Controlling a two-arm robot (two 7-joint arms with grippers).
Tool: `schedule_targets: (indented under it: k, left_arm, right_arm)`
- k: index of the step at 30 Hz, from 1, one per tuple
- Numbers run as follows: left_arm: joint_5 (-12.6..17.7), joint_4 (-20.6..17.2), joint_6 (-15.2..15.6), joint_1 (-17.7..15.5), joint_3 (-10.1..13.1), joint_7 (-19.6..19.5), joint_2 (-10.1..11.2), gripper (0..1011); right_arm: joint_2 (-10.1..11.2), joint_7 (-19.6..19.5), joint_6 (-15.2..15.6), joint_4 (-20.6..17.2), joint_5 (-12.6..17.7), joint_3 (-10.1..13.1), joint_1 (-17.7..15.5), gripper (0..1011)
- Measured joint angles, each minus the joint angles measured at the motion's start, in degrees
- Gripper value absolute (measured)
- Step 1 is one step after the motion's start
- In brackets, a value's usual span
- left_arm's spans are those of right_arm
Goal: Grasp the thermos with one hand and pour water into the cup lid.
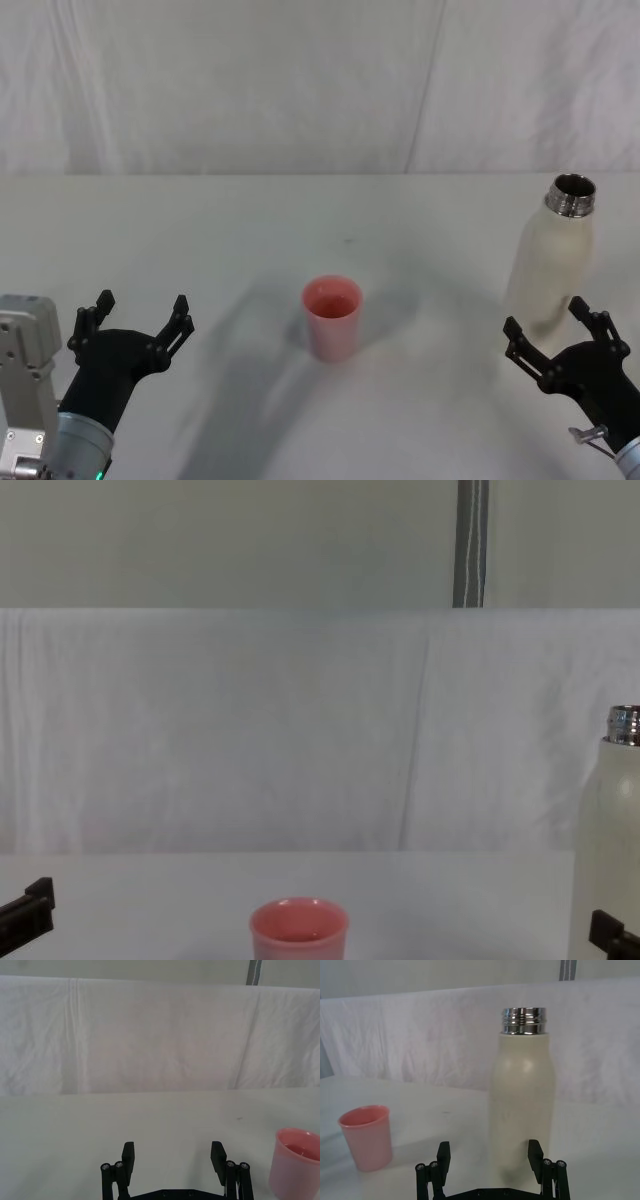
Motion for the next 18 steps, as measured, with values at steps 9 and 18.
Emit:
schedule_targets:
  k: [9, 18]
  left_arm:
    - [0.00, 0.00, 0.00, 0.00, 0.00, 0.00, 0.00, 1001]
    - [0.00, 0.00, 0.00, 0.00, 0.00, 0.00, 0.00, 1001]
  right_arm:
    - [-0.44, -0.04, -0.20, 0.00, -0.35, -0.92, -0.36, 1000]
    - [-0.83, -0.11, -0.41, 0.17, -0.42, -1.58, -0.46, 1000]
